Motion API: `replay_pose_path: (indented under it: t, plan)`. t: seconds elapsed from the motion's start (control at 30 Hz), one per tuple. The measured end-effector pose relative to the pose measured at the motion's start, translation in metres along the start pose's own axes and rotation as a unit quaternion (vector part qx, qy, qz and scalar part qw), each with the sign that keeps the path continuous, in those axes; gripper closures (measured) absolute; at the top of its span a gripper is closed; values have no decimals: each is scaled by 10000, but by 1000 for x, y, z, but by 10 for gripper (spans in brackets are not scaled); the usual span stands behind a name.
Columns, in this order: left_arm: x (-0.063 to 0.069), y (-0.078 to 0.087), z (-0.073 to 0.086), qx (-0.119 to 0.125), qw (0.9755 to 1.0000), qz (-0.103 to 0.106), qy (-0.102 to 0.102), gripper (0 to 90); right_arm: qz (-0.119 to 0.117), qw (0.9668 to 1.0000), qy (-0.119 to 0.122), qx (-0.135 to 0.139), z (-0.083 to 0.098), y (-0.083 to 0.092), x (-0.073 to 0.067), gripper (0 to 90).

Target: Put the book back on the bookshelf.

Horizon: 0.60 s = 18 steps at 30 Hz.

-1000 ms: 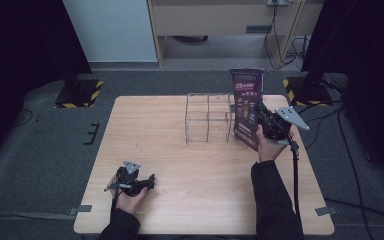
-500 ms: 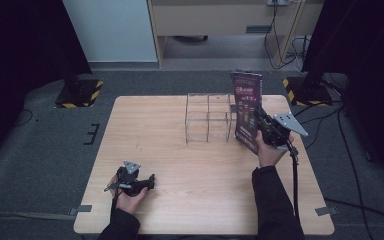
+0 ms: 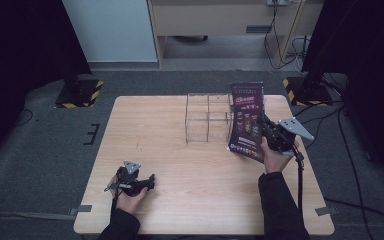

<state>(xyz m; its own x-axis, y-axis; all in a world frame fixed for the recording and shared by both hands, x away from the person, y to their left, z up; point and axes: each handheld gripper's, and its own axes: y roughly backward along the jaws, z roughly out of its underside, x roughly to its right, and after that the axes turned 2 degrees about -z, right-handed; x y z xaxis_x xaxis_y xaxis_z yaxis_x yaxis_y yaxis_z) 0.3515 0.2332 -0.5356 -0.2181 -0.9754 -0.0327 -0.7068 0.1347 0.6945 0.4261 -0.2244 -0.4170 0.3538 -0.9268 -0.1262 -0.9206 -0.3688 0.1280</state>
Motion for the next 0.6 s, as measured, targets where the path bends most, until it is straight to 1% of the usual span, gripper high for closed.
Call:
replay_pose_path:
  t: [0.07,0.17,0.23,0.33,0.37,0.47,0.5,0.6]
  plan:
    - [0,0,0,0,10000,1,1,112,-35,9999,-66,111,-3,-1,-1,844]
    - [0,0,0,-1,10000,0,0,112,-80,9997,-67,235,-9,-3,-3,844]
    - [0,0,0,1,10000,1,3,111,-67,9994,-40,329,-13,-7,-5,844]
    - [0,0,0,0,10000,2,1,111,30,9989,13,458,-16,-16,-7,843]
    - [0,0,0,-1,10000,2,2,111,18,9989,-4,463,-16,-18,-7,844]
    - [0,0,0,1,10000,5,4,111,23,9980,-57,621,-13,-25,-7,844]
    - [0,0,0,-1,10000,8,-1,111,40,9980,-75,634,-12,-25,-8,843]
    - [0,0,0,-2,10000,9,-1,110,61,9978,63,650,-8,-24,-12,843]
